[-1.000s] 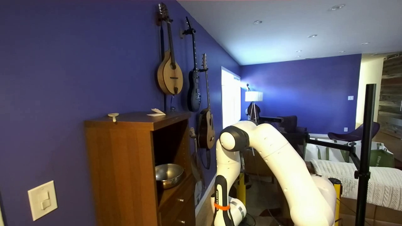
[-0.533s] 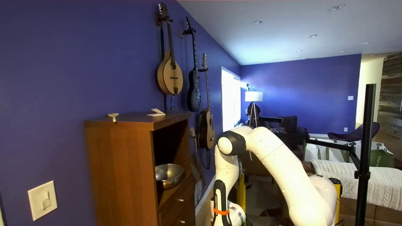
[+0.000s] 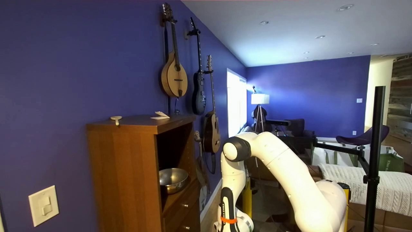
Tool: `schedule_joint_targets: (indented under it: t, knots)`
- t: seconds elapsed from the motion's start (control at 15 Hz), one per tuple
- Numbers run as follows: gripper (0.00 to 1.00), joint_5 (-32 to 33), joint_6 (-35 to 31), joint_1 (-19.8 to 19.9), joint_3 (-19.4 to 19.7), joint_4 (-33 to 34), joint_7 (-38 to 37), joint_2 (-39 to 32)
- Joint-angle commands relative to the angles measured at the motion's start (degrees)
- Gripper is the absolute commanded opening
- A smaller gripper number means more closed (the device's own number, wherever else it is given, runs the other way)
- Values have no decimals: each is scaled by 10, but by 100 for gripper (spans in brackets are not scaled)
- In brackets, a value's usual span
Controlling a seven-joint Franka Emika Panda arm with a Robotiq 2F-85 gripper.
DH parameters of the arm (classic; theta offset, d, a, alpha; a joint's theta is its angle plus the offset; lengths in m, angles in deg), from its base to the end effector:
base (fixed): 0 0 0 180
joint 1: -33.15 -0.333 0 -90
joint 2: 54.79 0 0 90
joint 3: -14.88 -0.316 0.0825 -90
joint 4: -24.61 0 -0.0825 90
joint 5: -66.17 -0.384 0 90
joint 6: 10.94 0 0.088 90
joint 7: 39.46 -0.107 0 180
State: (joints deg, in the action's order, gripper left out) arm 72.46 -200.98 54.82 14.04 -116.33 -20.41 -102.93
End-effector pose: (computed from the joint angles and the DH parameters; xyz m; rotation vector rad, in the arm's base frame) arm 0.3791 -0.1299 -0.0150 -3.1179 -0.1127 -0.0411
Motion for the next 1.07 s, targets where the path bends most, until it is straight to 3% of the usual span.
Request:
schedule_joint_targets:
  t: [0.0,0.47,1.0]
  knots:
    - [100,33,-52,16,-9,21,-26,-23]
    - [100,62,-125,24,-23,56,-66,-51]
    - [100,112,-134,72,-61,129,-91,-106]
